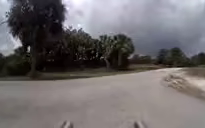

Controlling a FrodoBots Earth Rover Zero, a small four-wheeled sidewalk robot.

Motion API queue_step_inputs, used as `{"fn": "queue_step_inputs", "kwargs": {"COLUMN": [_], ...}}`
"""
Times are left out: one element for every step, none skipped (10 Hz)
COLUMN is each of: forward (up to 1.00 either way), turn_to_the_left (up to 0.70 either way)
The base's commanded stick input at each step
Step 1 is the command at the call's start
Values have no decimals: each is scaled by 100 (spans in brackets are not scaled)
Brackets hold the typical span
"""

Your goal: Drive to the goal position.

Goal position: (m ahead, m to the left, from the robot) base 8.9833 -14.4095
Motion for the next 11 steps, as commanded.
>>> {"fn": "queue_step_inputs", "kwargs": {"forward": [85, 85, 85, 85, 85, 85, 85, 85, 85, 85, 85], "turn_to_the_left": [-34, -34, -34, -34, -34, -34, -34, -34, -34, -34, -31]}}
